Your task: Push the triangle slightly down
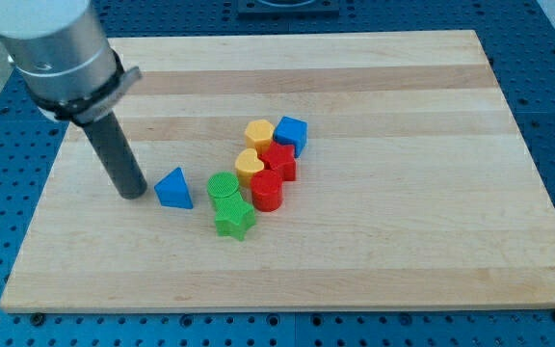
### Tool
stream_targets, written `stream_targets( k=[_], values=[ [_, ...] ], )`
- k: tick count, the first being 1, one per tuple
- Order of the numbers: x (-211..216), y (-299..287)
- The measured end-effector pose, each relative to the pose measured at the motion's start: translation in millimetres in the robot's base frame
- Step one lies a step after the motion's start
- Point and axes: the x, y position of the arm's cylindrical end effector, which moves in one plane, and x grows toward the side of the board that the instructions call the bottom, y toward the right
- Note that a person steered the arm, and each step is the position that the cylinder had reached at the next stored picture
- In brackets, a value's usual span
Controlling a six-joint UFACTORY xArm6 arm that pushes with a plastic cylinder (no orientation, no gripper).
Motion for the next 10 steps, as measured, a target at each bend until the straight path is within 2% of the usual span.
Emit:
stream_targets(
  k=[2, 4, 5, 6, 7, 10],
  values=[
    [27.1, 54.3],
    [27.6, 41.7],
    [25.2, 15.4],
    [-10.0, 5.0],
    [-27.6, 37.0],
    [-18.8, 61.9]
  ],
)
